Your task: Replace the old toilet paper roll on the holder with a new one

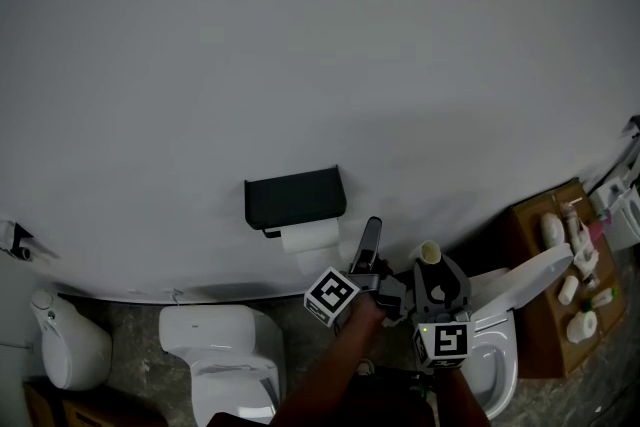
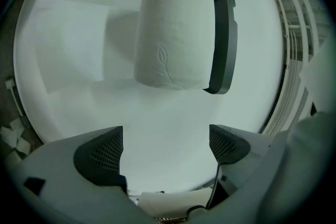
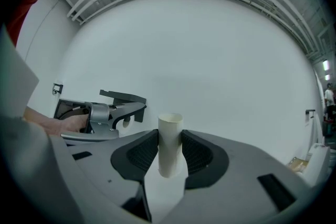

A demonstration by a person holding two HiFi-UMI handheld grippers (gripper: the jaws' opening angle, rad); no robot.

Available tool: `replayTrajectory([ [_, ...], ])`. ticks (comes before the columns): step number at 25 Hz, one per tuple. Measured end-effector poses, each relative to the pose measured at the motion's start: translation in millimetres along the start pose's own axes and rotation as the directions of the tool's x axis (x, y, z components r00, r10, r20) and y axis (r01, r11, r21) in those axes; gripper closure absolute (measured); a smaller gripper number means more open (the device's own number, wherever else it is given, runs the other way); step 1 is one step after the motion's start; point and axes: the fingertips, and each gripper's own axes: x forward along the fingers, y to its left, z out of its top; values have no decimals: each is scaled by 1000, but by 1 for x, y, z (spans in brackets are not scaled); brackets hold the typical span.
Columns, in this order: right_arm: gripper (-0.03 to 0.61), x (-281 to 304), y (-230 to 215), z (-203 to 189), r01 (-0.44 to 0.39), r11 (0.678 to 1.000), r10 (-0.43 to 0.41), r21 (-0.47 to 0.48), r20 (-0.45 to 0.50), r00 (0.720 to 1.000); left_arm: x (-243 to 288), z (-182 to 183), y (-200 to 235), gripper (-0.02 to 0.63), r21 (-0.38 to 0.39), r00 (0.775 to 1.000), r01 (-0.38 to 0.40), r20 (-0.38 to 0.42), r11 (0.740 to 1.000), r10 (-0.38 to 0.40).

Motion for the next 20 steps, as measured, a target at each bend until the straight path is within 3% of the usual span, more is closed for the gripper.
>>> replayTrajectory([
  [7,426,2,5,3,-10,1000,10,2,3,1000,-23,16,-10,103,-55,998,33,58,998,-30],
  [14,426,10,34,6,-67,998,67,6,16,998,-77,67,-6,103,-2,990,0,142,1000,0],
  [20,426,23,82,15,-165,986,165,0,25,986,-126,127,-9,103,26,964,-26,267,999,18],
])
